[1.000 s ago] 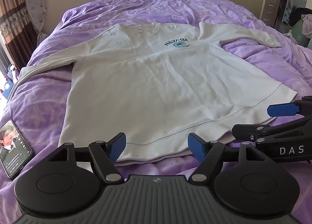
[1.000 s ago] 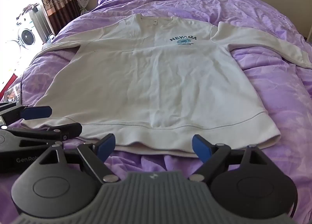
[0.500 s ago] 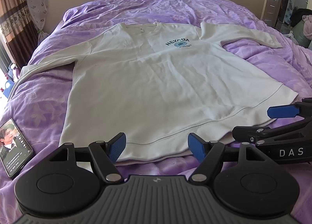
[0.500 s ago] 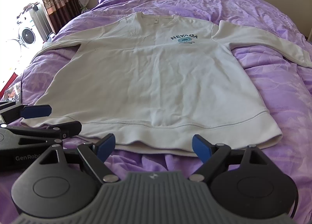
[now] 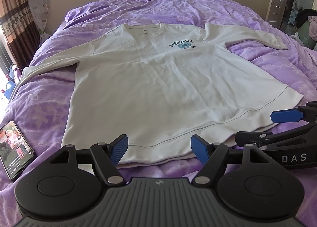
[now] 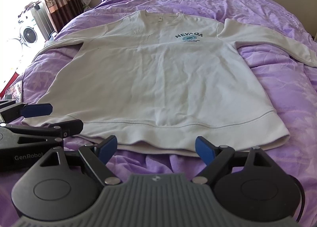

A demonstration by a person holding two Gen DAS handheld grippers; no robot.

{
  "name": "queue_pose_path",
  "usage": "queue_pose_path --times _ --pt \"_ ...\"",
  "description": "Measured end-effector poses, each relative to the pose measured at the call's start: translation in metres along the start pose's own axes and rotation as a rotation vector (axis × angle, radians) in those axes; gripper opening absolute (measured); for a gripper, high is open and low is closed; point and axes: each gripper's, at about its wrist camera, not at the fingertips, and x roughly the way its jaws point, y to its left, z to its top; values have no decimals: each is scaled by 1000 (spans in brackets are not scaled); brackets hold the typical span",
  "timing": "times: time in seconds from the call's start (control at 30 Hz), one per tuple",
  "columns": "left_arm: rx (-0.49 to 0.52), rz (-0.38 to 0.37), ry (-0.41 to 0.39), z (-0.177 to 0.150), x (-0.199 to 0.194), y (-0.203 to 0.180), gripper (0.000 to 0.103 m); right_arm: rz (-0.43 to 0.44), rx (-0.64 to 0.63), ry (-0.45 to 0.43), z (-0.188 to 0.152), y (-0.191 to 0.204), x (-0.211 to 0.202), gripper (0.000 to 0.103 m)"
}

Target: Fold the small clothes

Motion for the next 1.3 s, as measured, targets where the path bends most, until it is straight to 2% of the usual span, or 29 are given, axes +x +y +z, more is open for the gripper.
queue_pose_path --times 1.3 --pt "0 3 5 0 2 6 85 1 2 3 0 2 1 82"
